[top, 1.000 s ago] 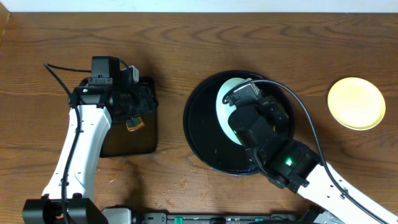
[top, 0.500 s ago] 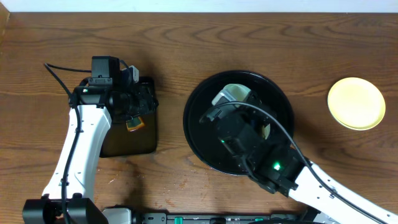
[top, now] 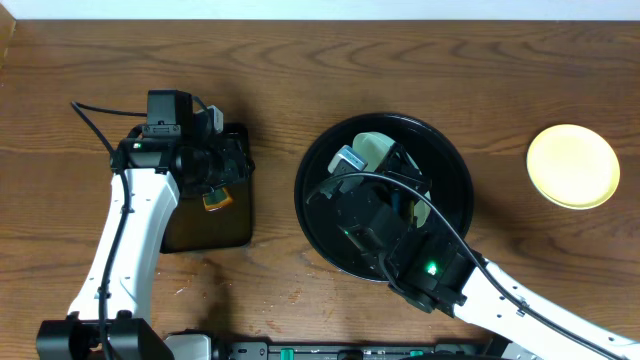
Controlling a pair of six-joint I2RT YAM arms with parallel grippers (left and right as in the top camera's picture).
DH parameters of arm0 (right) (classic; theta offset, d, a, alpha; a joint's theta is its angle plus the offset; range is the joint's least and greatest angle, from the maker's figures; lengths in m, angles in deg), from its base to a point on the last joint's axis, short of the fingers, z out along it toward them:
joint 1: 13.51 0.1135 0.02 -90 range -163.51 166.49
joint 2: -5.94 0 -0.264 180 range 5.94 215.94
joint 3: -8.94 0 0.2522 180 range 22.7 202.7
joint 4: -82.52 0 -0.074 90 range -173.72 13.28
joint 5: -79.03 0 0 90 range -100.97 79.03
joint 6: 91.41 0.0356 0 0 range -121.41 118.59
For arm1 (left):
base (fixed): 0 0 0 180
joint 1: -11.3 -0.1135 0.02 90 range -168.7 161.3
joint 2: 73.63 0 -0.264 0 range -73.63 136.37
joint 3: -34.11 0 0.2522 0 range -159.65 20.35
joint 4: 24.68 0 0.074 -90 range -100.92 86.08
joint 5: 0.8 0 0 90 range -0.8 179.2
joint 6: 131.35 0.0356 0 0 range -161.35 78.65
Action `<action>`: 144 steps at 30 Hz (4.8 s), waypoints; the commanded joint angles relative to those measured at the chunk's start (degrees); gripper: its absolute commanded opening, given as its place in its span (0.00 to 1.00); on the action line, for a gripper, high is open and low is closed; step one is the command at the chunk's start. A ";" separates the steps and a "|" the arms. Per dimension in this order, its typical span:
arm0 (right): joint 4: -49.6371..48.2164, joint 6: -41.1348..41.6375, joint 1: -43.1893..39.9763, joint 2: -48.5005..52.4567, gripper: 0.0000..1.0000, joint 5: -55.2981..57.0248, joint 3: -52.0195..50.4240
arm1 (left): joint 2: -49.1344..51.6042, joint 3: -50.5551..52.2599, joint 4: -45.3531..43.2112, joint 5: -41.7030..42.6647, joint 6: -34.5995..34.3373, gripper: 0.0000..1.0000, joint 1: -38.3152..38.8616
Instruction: Clean dirty plates on tray and stack at the side
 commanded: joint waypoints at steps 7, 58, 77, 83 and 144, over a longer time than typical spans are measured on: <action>-0.39 -0.70 0.50 0.28 0.01 1.77 1.05 | -0.94 -0.63 0.33 -0.68 0.76 0.58 -0.20; 8.76 67.54 -91.25 6.45 0.01 -58.58 1.05 | -0.94 -0.63 0.24 -0.68 0.76 0.58 -0.20; -5.77 60.35 -94.25 11.43 0.52 -86.93 1.05 | -0.94 -0.63 0.26 -0.68 0.76 0.59 -0.17; 1.53 57.09 -85.11 1.53 0.54 -90.53 1.05 | -0.94 -0.63 0.31 -0.63 0.79 0.59 0.07; 18.91 37.62 -60.98 1.51 0.58 -84.59 -1.07 | -4.44 0.17 0.46 -11.43 0.46 0.51 11.58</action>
